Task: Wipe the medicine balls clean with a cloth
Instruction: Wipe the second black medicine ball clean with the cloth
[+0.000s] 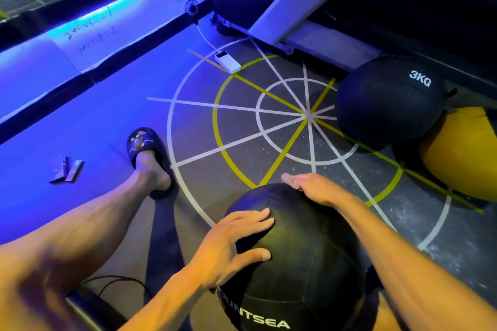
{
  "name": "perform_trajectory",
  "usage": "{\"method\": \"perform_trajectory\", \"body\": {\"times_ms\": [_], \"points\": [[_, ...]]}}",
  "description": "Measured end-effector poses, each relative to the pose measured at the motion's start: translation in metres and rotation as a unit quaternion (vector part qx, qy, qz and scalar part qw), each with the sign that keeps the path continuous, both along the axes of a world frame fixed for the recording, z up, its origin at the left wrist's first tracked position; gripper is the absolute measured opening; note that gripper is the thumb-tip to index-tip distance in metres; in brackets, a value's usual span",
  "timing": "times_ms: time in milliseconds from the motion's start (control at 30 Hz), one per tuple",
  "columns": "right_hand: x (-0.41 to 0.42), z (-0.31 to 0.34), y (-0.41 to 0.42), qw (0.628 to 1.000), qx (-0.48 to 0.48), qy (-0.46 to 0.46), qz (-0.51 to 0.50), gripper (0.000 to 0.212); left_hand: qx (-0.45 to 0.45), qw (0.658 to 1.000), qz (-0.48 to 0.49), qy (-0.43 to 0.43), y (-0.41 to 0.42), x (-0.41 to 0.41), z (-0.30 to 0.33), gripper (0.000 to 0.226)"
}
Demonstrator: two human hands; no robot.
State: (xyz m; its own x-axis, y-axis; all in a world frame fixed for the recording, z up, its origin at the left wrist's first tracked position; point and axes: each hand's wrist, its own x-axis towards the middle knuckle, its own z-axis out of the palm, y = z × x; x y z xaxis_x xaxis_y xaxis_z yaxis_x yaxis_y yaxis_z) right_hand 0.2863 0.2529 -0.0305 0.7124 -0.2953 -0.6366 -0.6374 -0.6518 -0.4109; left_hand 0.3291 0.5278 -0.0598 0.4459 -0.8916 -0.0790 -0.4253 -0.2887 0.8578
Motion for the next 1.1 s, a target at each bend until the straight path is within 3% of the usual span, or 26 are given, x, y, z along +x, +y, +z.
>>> {"method": "perform_trajectory", "body": {"times_ms": [33, 100, 200, 333, 433, 533, 633, 733, 867, 900, 1033, 1100], "points": [[0.004, 0.002, 0.002, 1.0, -0.008, 0.004, 0.017, 0.063, -0.003, 1.0, -0.008, 0.007, -0.001, -0.001, 0.0, 0.058], [0.012, 0.013, 0.026, 0.994, 0.015, -0.005, 0.108, 0.04, -0.012, 0.999, -0.027, 0.023, -0.003, -0.001, 0.0, 0.055], [0.026, 0.017, 0.044, 0.979, 0.059, 0.005, 0.193, 0.04, -0.002, 0.996, -0.061, 0.06, -0.005, 0.001, 0.003, 0.05], [0.037, 0.006, 0.0, 0.992, -0.017, 0.081, 0.1, 0.064, 0.0, 0.993, -0.081, 0.082, -0.007, 0.0, 0.005, 0.048], [0.046, 0.009, 0.019, 0.984, -0.004, 0.078, 0.16, 0.044, -0.008, 0.994, -0.079, 0.076, -0.011, -0.001, 0.004, 0.047], [0.053, 0.015, 0.054, 0.966, 0.068, 0.086, 0.232, 0.04, -0.004, 0.995, -0.083, 0.063, -0.014, -0.002, 0.003, 0.047], [0.059, -0.005, 0.023, 0.977, 0.039, 0.111, 0.177, 0.038, -0.009, 0.994, -0.087, 0.06, -0.013, -0.002, 0.003, 0.047], [0.062, -0.013, 0.001, 0.984, -0.012, 0.122, 0.128, 0.051, -0.009, 0.994, -0.085, 0.062, -0.014, -0.001, 0.004, 0.047], [0.051, -0.001, 0.044, 0.967, 0.084, 0.064, 0.232, 0.04, -0.001, 0.995, -0.084, 0.06, -0.015, 0.002, 0.001, 0.047], [0.046, -0.001, 0.043, 0.967, 0.097, 0.045, 0.229, 0.04, -0.001, 0.994, -0.087, 0.06, -0.015, 0.004, 0.0, 0.047], [0.019, -0.003, -0.006, 0.996, 0.084, -0.01, 0.003, 0.034, -0.01, 0.994, -0.083, 0.065, -0.01, 0.01, -0.003, 0.048], [0.003, 0.001, -0.012, 0.997, 0.057, -0.022, -0.051, 0.033, -0.006, 0.995, -0.072, 0.066, -0.006, 0.015, -0.005, 0.048]]}}
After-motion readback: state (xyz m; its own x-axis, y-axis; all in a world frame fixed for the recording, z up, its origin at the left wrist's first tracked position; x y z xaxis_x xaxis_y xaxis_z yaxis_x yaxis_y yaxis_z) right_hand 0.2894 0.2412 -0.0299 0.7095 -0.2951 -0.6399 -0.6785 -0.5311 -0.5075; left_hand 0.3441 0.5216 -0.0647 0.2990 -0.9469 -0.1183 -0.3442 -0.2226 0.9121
